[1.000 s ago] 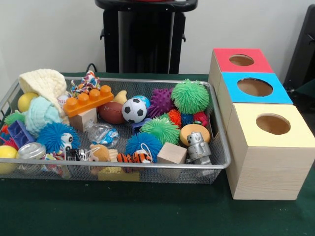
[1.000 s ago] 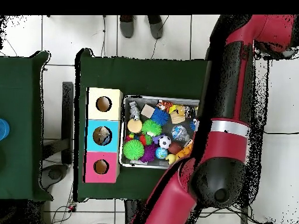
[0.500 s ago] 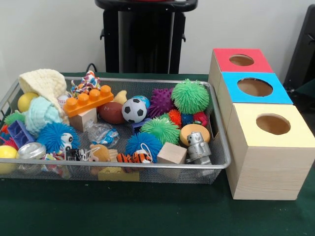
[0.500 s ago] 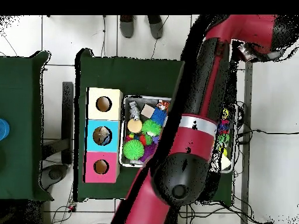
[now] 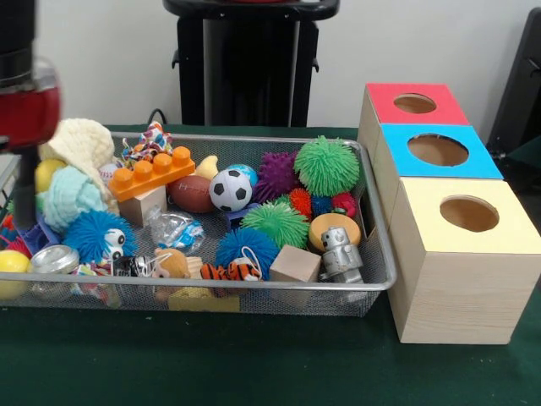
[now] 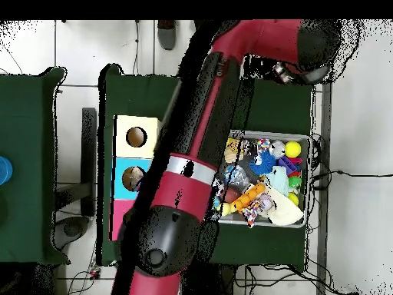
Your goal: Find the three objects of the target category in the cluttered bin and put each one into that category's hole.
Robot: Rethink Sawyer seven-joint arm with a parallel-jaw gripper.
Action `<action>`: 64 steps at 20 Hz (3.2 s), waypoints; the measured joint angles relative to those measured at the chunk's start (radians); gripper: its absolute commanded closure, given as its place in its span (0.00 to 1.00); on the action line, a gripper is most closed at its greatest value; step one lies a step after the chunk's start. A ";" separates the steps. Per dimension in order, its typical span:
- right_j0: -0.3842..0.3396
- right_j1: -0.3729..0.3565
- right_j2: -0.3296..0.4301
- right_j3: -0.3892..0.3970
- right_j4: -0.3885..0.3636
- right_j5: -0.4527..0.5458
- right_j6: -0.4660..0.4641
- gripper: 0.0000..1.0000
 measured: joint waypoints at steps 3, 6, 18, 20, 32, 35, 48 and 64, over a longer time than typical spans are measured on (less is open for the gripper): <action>0.055 -0.003 0.002 0.064 0.000 0.000 0.000 0.00; 0.086 -0.004 0.002 0.107 0.000 0.000 0.000 0.00; 0.113 -0.016 0.031 0.211 0.000 0.000 0.000 0.00; 0.108 -0.020 0.048 0.218 0.000 0.000 0.000 0.00; 0.151 -0.027 0.119 0.360 0.000 0.000 0.000 0.00; 0.188 -0.027 0.134 0.415 0.000 0.000 0.000 0.00; 0.339 -0.041 0.145 0.577 0.003 0.000 0.000 0.00; 0.356 -0.028 0.230 0.641 0.061 0.073 0.000 0.00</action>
